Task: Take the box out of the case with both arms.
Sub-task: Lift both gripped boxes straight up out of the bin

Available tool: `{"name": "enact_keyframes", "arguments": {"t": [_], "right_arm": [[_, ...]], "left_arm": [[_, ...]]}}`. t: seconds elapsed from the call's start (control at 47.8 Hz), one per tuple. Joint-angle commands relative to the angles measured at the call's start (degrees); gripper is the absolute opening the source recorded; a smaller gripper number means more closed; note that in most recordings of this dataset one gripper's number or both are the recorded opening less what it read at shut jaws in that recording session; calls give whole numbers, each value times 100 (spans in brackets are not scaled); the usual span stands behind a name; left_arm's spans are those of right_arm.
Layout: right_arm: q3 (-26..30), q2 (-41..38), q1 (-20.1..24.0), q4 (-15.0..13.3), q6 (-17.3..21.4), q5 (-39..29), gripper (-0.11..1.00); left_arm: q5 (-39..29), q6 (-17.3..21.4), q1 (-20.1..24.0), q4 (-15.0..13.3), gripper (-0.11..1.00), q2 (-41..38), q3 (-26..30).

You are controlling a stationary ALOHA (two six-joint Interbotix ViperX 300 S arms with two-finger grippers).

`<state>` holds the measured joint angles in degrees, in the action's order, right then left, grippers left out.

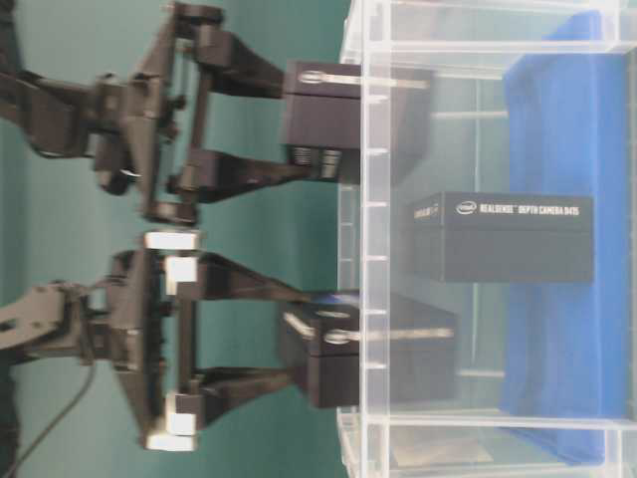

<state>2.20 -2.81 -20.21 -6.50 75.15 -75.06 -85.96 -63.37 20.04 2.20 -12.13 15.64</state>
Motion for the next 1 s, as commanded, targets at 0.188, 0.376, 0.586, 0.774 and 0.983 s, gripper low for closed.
{"name": "enact_keyframes", "arguments": {"t": [0.188, 0.376, 0.586, 0.774, 0.983], "right_arm": [[905, 237, 18, -44, -255, -659, 65], [1485, 229, 26, -176, -422, -1257, 65], [2030, 229, 35, -334, -483, -1652, 65], [2197, 185, 44, -334, -624, -1828, 65], [2206, 176, 53, -334, -633, -1846, 65]], "left_arm": [[-677, 18, -35, 0, 63, 378, 1072], [-1020, 18, -35, 9, 63, 334, 1652], [-1582, 18, -35, 9, 63, 167, 2355], [-1925, 88, -26, 35, 63, -35, 2865], [-1942, 123, -26, 62, 63, -44, 2874]]}}
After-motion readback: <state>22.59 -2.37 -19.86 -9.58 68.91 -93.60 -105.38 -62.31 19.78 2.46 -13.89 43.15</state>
